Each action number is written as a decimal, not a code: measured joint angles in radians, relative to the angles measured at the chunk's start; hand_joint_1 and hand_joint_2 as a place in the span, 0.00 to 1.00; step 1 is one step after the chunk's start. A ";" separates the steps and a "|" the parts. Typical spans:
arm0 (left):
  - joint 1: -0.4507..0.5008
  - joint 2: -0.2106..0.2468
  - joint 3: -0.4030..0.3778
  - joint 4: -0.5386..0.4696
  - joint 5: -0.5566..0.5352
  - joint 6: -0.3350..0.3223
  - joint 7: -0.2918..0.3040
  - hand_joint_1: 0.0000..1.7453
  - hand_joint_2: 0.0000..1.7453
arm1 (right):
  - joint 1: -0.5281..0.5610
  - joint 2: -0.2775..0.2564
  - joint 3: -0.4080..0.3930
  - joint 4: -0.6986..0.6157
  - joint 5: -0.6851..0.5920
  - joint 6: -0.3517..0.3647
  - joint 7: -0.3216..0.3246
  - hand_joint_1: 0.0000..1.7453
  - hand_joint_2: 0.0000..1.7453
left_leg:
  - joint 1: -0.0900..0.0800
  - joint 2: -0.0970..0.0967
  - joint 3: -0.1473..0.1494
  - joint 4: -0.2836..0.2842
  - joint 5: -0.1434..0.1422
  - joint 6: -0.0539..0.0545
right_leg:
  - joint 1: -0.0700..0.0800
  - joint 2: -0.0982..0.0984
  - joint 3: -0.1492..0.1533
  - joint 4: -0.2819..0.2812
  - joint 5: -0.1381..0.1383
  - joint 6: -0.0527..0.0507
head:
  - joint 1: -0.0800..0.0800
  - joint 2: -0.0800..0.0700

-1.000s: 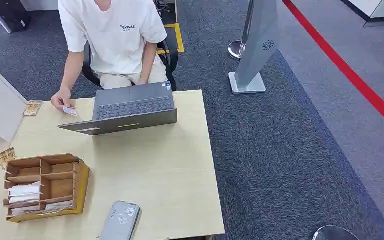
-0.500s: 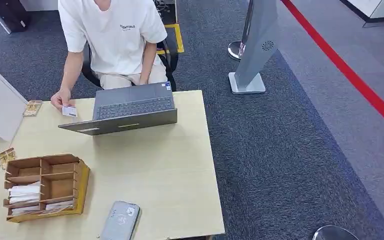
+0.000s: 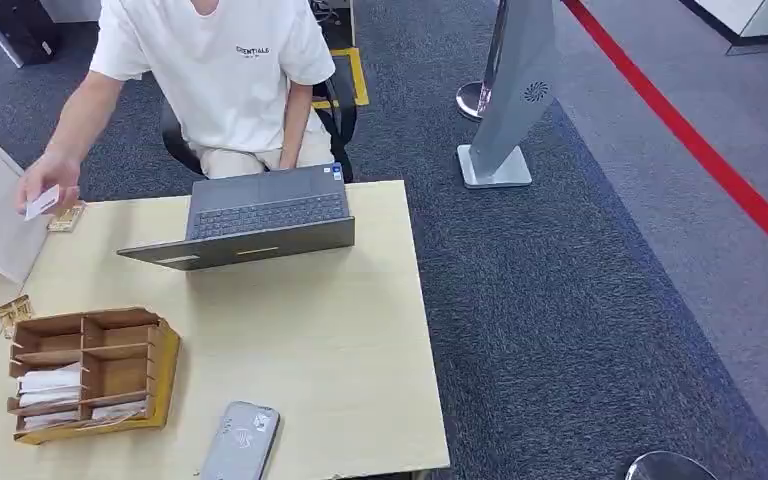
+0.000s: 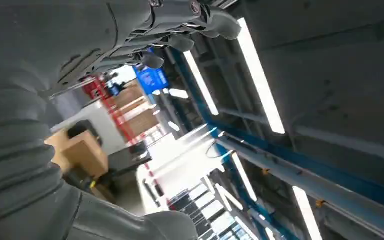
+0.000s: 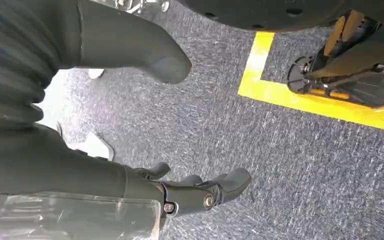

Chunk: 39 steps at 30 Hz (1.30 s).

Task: Pass the card to the sensor for recognition and then transmit it.

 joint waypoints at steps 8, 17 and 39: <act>-0.108 0.060 -0.059 0.022 -0.249 -0.004 0.078 0.00 1.00 | 0.001 -0.019 0.023 0.021 0.000 0.002 0.000 0.00 1.00 | 0.000 0.000 0.000 0.000 0.001 -0.001 | 0.000 0.001 -0.001 0.000 0.001 -0.001 | 0.000 0.000; -0.233 0.138 -0.174 0.161 -0.424 -0.100 0.225 0.00 1.00 | 0.000 -0.032 0.025 0.030 0.000 0.003 0.003 0.00 1.00 | 0.000 0.001 0.000 0.000 0.002 -0.001 | 0.000 0.001 -0.001 0.000 0.001 -0.001 | 0.000 0.000; -0.523 0.283 -0.446 0.568 -0.754 -0.358 0.555 0.00 1.00 | -0.003 -0.062 0.043 0.042 0.000 0.013 0.029 0.00 1.00 | 0.000 0.003 0.000 0.000 0.003 0.000 | 0.000 0.003 -0.002 0.000 0.003 -0.001 | 0.000 0.000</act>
